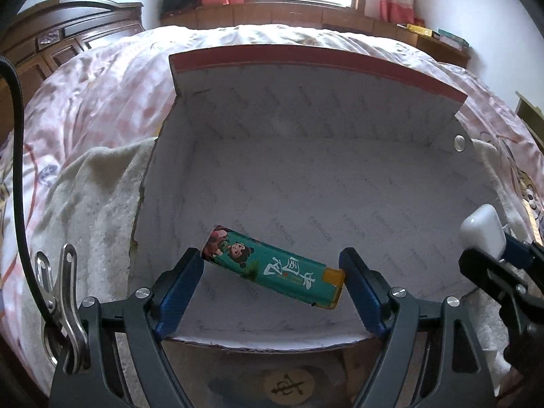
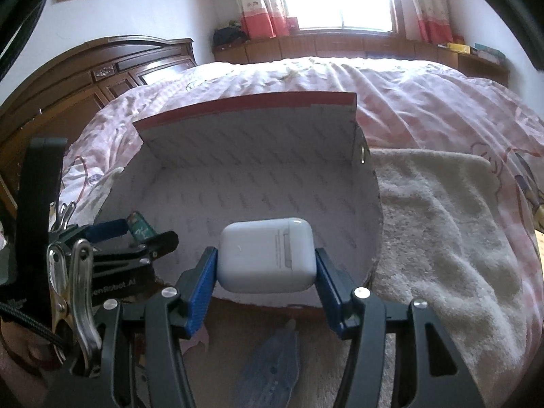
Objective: Organize rigid objects
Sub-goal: 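Lower both items into the box and open both grippers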
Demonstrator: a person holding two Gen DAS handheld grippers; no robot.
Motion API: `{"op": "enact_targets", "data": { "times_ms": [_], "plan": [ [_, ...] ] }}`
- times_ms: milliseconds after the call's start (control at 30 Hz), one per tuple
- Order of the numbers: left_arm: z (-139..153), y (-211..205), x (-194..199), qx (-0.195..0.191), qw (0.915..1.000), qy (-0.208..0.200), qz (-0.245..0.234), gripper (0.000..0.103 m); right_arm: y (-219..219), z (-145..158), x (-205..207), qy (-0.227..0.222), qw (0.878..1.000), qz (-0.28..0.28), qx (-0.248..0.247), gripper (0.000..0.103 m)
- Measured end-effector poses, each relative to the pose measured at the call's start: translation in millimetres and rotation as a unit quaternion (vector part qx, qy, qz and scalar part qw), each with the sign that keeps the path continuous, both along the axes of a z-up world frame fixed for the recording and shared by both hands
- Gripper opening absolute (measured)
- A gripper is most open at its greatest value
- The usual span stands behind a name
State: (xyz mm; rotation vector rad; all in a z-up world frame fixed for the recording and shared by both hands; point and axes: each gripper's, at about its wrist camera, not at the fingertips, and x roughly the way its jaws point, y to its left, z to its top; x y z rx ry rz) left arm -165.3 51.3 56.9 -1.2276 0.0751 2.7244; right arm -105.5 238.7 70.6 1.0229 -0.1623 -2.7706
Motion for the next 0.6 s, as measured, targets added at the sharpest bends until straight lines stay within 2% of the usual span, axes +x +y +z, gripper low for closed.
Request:
{"op": "enact_targets", "data": {
  "times_ms": [500, 600],
  "plan": [
    [0.1, -6.8, 6.1, -0.002, 1.0000, 0.002, 0.009, 0.084, -5.6, -1.8, -3.9, -0.004, 1.000, 0.002, 0.011, 0.059],
    [0.6, -7.0, 4.3, -0.002, 0.9999, -0.006, 0.010, 0.084, -4.6, -1.4, -4.1, -0.001, 1.000, -0.003, 0.008, 0.062]
  ]
}}
